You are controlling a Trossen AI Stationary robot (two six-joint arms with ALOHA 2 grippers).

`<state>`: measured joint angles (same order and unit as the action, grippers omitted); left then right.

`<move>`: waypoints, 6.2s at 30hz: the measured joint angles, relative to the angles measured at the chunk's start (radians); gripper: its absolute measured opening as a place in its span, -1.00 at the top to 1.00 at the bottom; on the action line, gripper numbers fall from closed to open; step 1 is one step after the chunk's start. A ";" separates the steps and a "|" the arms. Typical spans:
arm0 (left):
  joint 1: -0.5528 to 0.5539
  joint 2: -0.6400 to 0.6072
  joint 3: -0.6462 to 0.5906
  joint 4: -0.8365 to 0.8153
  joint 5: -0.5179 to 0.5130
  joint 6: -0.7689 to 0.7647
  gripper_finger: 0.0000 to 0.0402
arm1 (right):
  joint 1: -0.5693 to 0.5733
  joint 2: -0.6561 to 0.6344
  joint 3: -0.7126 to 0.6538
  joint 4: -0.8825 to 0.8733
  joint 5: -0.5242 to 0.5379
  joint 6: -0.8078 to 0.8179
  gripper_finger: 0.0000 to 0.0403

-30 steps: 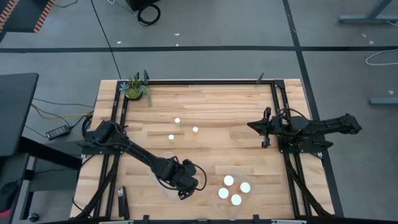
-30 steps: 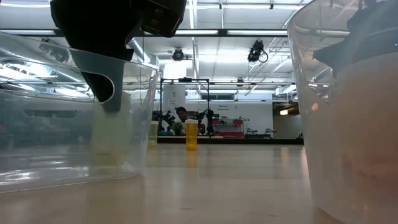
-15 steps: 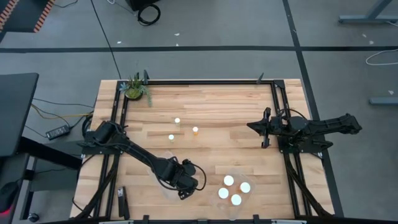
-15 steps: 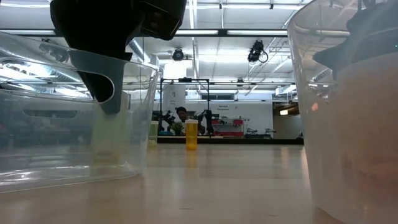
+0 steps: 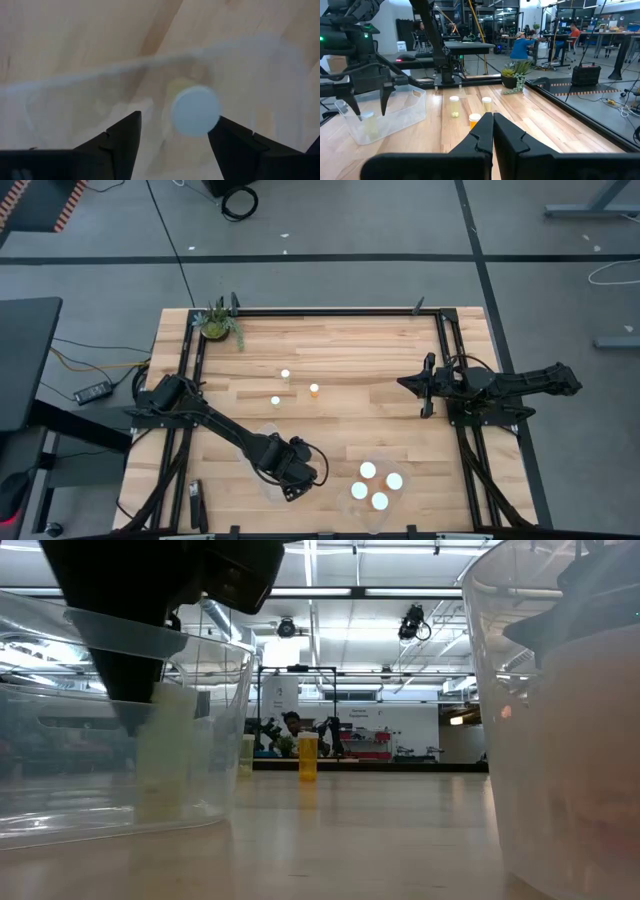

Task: Pick and place medicine bottles into bin by pill shape (circle, oval)
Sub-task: Put the small yellow pill bottle into the left transparent bin

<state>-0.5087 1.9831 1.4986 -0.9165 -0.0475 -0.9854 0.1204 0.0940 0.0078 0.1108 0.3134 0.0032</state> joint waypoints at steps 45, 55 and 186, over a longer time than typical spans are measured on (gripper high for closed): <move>0.259 -0.004 0.211 -0.512 -0.159 0.234 0.11 | 0.000 0.000 0.000 0.000 0.000 0.000 0.90; 0.277 -0.013 0.162 -0.556 -0.215 0.291 0.14 | 0.000 0.000 0.000 0.000 0.000 0.000 0.90; 0.021 -0.227 -0.138 -0.096 -0.072 -0.046 0.33 | 0.000 0.000 0.000 -0.012 0.000 0.000 0.90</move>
<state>-0.4877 1.7562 1.3602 -1.0127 -0.1196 -1.0316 0.1204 0.0940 0.0074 0.0986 0.3134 0.0036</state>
